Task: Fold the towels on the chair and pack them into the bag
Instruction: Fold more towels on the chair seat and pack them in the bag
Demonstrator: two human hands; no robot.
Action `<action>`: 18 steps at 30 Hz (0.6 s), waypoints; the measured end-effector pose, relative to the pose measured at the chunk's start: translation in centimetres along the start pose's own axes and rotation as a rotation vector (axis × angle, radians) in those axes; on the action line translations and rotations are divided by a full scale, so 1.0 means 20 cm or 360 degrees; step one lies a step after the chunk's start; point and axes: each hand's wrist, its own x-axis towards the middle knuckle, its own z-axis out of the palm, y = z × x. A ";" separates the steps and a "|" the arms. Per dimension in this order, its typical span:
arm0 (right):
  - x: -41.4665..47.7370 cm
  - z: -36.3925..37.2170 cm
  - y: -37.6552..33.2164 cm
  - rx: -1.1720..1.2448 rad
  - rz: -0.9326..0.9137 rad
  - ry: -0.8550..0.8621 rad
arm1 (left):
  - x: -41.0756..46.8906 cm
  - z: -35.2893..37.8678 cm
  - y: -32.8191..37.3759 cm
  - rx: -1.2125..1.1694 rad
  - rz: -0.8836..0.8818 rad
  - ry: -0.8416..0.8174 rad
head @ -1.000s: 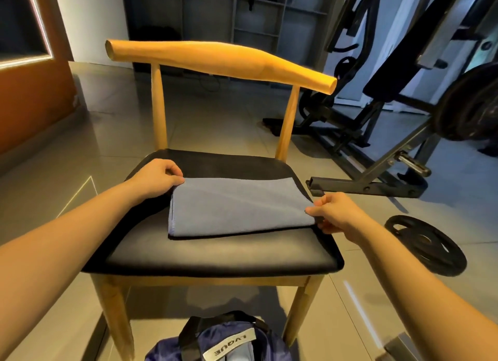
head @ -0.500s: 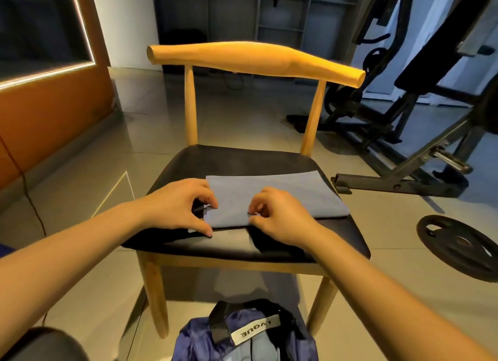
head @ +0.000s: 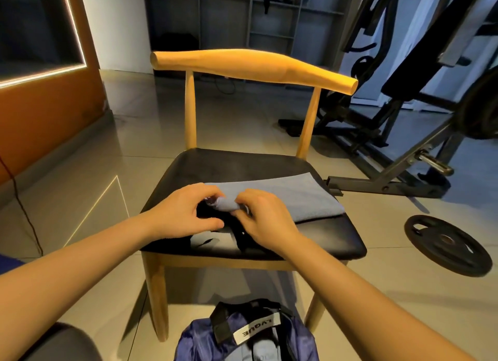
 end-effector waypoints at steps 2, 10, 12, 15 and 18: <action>0.02 -0.08 0.02 0.0248 0.0150 -0.0016 | 0.01 0.00 -0.05 0.0149 0.0015 0.0012; 0.21 -0.50 0.07 0.0853 0.0411 0.0078 | 0.29 -0.24 0.09 -0.0491 -0.0168 0.0222; 0.33 -0.60 0.09 0.0947 0.0536 0.0131 | 0.41 -0.35 0.14 -0.0585 -0.0155 0.0238; 0.56 -0.73 0.19 0.0990 0.0688 0.0231 | 0.62 -0.50 0.18 -0.0680 -0.0321 0.0300; 0.79 -0.80 0.31 0.0896 0.0748 0.0321 | 0.88 -0.64 0.18 -0.0609 -0.0457 0.0232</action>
